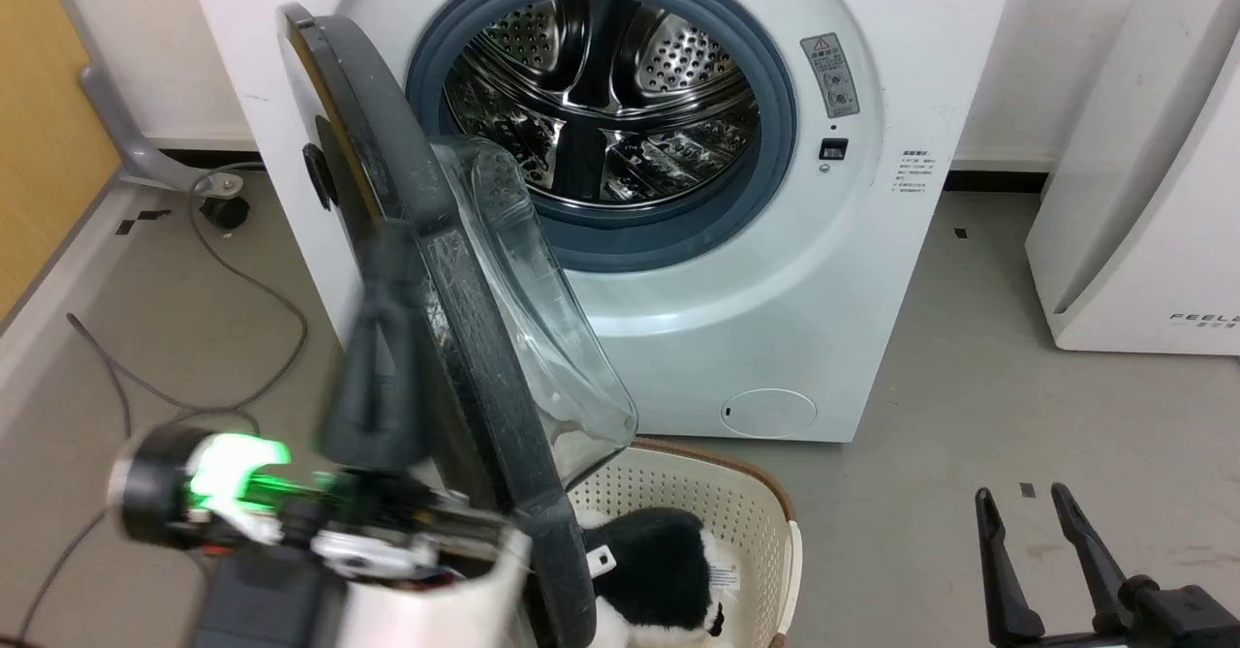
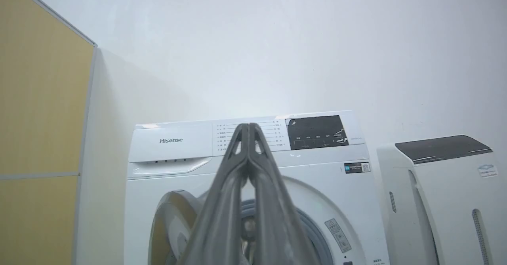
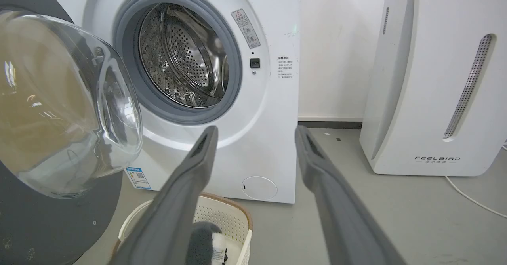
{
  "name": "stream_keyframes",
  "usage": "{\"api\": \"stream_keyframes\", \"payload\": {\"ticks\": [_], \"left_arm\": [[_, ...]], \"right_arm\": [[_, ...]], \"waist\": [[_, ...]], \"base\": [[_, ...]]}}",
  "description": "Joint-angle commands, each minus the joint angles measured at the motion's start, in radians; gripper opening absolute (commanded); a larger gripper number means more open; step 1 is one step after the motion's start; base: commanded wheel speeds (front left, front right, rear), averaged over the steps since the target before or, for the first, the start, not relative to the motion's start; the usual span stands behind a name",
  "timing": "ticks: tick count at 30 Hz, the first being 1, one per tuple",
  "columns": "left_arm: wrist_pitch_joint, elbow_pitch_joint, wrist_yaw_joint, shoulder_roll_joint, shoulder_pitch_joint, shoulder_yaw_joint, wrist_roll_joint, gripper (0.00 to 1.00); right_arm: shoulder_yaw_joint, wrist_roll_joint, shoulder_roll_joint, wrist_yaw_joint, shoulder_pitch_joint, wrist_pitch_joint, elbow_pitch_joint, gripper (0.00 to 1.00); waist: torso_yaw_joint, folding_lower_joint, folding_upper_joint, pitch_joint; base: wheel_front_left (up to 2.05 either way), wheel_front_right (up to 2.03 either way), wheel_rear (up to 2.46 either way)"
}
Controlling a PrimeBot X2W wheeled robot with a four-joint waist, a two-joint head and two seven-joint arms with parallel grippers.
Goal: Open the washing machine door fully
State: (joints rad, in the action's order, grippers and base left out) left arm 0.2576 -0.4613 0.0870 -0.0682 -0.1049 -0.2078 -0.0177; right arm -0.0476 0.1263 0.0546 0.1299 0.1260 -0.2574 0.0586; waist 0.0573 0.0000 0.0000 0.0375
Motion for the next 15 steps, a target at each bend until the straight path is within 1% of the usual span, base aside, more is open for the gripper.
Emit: {"api": "stream_keyframes", "payload": {"ticks": [1, 5, 8, 10, 11, 12, 13, 15], "left_arm": [[0.004, -0.009, -0.012, 0.003, -0.007, -0.035, -0.008, 0.0], [0.004, -0.029, -0.047, 0.007, 0.001, -0.176, -0.017, 0.0], [0.004, -0.01, -0.06, 0.006, 0.018, -0.265, -0.044, 0.0], [0.004, 0.015, -0.067, 0.0, 0.032, -0.311, -0.059, 0.0], [0.004, 0.015, -0.067, 0.0, 0.032, -0.311, -0.059, 0.0], [0.004, 0.036, -0.07, -0.004, 0.046, -0.35, -0.065, 0.0], [0.004, 0.047, -0.071, -0.006, 0.054, -0.366, -0.067, 0.0], [0.004, 0.056, -0.072, -0.009, 0.061, -0.381, -0.068, 0.0]], "right_arm": [[0.003, 0.004, -0.004, 0.001, 0.02, -0.004, 0.004, 1.0], [0.006, 0.006, -0.004, 0.001, 0.021, -0.004, 0.007, 1.0], [0.009, 0.007, -0.004, 0.001, 0.02, -0.004, 0.009, 1.0], [0.01, 0.008, -0.004, 0.001, 0.02, -0.004, 0.009, 1.0], [0.01, 0.008, -0.004, 0.001, 0.02, -0.004, 0.009, 1.0], [0.01, 0.007, -0.004, 0.001, 0.019, -0.004, 0.009, 1.0], [0.01, 0.007, -0.004, 0.001, 0.019, -0.004, 0.01, 1.0], [0.01, 0.007, -0.004, 0.001, 0.018, -0.004, 0.01, 1.0]], "waist": [[0.002, 0.0, 0.0, 0.001], [0.008, 0.0, 0.0, 0.005], [0.012, 0.0, 0.0, 0.005], [0.016, 0.0, 0.0, 0.005], [0.016, 0.0, 0.0, 0.005], [0.02, 0.0, 0.0, 0.004], [0.023, 0.0, 0.0, 0.003], [0.025, 0.0, 0.0, 0.002]], "base": [[0.0, 0.0, 0.0], [0.0, 0.0, 0.0], [0.0, 0.0, 0.0], [0.0, 0.0, 0.0], [0.0, 0.0, 0.0], [0.0, 0.0, 0.0], [0.0, 0.0, 0.0], [0.0, 0.0, 0.0]]}}
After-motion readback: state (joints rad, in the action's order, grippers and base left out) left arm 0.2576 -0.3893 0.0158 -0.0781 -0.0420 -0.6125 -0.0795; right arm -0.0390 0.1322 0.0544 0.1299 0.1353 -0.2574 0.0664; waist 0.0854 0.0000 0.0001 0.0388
